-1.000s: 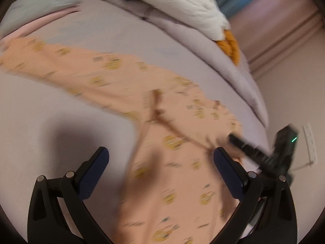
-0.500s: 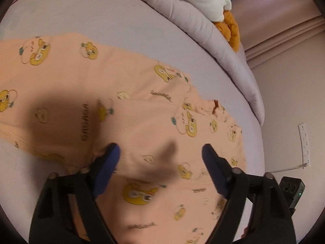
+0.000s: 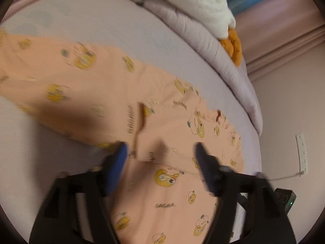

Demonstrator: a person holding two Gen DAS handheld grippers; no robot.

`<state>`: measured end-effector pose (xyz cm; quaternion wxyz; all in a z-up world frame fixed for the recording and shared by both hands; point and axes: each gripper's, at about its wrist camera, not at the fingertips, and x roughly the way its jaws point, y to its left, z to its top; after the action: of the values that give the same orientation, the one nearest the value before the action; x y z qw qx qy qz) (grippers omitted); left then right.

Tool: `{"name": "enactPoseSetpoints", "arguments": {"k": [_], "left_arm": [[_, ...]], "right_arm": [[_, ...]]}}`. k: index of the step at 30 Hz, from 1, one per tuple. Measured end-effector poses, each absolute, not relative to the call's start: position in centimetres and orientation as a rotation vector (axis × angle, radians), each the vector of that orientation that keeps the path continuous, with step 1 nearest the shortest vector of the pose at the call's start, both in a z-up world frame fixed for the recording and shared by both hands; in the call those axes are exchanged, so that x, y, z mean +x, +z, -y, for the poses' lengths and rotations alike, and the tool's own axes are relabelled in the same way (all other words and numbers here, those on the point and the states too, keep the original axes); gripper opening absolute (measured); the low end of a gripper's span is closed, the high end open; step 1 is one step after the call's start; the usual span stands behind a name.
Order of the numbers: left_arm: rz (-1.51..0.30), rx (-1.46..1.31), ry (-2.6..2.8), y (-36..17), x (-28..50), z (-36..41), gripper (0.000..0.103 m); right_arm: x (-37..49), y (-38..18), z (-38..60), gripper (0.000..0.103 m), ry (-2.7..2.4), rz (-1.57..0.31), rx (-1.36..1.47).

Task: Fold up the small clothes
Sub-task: 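Carry the held sleeve across the shirt body and release it, then grasp the other sleeve cuff with the left tool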

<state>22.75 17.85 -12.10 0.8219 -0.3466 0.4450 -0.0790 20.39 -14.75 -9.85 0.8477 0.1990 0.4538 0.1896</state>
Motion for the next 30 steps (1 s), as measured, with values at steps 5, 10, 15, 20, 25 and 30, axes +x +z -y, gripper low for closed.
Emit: {"name": "enactPoseSetpoints", "arguments": {"k": [5, 10, 15, 20, 25, 30], "left_arm": [[-0.886, -0.835, -0.026, -12.1, 20.5, -24.6, 0.08], [-0.822, -0.992, 0.183, -13.8, 17.8, -33.6, 0.08], [-0.73, -1.13, 0.27, -14.7, 15.8, -40.2, 0.08], [-0.682, -1.162, 0.302, -14.8, 15.4, -43.8, 0.08], [-0.632, -1.173, 0.36, -15.1, 16.2, -45.3, 0.07], [-0.686, -1.086, 0.451, -14.7, 17.3, -45.2, 0.02]], "right_arm": [[19.5, -9.2, 13.8, 0.046, 0.424, -0.945, 0.401], [19.3, -9.3, 12.7, 0.046, 0.432, -0.954, 0.381], [19.4, -9.9, 12.0, 0.046, 0.419, -0.983, 0.366], [19.5, -10.4, 11.9, 0.046, 0.392, -1.011, 0.347], [19.5, -10.8, 12.2, 0.046, 0.375, -1.025, 0.347], [19.3, -11.0, 12.1, 0.046, 0.377, -1.037, 0.346]]}}
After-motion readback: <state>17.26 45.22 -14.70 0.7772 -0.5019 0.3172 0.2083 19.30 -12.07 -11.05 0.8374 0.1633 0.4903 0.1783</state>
